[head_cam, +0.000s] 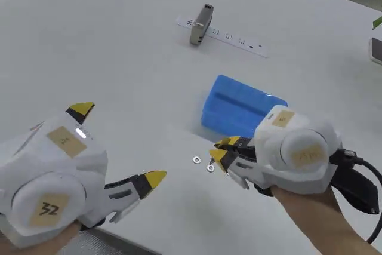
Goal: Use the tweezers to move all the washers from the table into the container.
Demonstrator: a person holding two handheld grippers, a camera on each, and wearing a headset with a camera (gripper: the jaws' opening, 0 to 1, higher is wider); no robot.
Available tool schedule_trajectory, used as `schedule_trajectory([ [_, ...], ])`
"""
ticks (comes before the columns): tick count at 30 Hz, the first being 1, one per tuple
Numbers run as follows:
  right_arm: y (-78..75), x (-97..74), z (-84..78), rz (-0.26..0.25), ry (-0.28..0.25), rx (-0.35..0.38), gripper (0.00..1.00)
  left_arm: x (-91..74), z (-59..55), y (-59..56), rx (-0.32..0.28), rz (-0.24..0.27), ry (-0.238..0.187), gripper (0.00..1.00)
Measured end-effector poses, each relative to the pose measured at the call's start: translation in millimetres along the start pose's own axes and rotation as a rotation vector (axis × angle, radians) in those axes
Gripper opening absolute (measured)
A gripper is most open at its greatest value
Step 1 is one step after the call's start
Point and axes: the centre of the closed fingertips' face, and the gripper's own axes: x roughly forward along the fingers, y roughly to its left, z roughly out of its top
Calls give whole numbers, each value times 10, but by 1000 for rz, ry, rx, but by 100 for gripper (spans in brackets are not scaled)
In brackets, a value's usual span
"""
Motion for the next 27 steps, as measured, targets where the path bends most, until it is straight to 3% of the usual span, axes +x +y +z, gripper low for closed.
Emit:
schedule_trajectory([
  [3, -48, 77, 19, 7, -17, 52, 3, -7, -2, 3, -20, 7, -8, 98],
  [6, -50, 159, 17, 32, -21, 102, 3, -9, 45, 37, -57, 16, -59, 99],
  [9, -60, 228, -26, 33, -7, 108, 3, -7, 38, 59, -70, 11, -59, 99],
  [12, -72, 235, -43, 27, -8, 115, 3, 17, -11, 57, -82, 2, -37, 99],
  [20, -73, 278, -40, 15, -20, 148, 4, 31, -96, 53, -15, 11, 5, 99],
  [24, -70, 290, -53, 8, -14, 124, 3, 29, -106, 54, -4, 12, 10, 99],
  [27, -56, 273, -70, 9, -19, 150, 3, 28, -106, 50, 3, 12, 10, 99],
])
